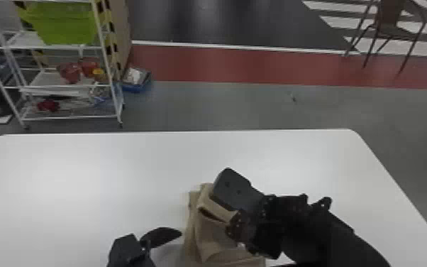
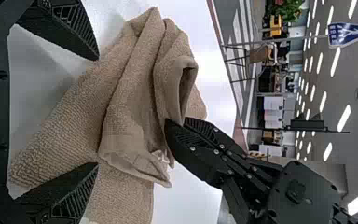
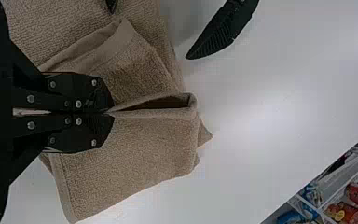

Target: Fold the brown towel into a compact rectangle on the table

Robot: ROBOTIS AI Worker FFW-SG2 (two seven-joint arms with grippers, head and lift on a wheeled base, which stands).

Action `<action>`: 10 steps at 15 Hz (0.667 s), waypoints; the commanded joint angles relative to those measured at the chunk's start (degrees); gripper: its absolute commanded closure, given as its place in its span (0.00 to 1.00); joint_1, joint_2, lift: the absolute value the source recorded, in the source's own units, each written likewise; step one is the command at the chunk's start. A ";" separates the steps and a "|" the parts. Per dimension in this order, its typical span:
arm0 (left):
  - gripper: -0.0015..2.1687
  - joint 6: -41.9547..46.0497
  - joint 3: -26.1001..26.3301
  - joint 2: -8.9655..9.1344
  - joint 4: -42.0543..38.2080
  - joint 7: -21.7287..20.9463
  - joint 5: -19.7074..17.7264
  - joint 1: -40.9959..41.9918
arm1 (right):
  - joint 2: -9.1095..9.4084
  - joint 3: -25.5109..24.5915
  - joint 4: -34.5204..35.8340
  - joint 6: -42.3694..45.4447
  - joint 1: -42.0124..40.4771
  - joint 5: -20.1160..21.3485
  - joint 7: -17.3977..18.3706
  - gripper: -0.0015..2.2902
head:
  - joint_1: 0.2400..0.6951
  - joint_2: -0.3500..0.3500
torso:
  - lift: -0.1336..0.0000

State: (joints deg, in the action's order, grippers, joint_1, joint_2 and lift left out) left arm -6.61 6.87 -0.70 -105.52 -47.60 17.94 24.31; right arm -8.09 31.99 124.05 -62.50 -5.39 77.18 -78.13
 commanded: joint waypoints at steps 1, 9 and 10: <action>0.04 0.67 -0.02 -0.35 1.37 0.41 0.78 -0.76 | -0.52 0.00 0.75 0.84 -0.59 -0.10 -0.19 0.49 | 1.00 0.34 | 0.09; 0.04 -0.73 -0.45 -0.35 2.08 0.32 0.87 -1.81 | -6.41 3.17 6.90 2.25 -4.72 0.26 -0.19 0.49 | 1.00 0.35 | 0.09; 0.04 -0.91 -0.45 -0.35 2.08 0.32 0.87 -1.90 | -7.38 3.52 7.61 2.25 -5.24 0.52 -0.19 0.49 | 1.00 0.35 | 0.09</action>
State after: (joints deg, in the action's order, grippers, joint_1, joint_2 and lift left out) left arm -7.15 6.42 -1.07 -103.46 -47.29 18.81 22.53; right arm -14.12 34.82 130.77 -60.31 -9.81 77.40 -78.13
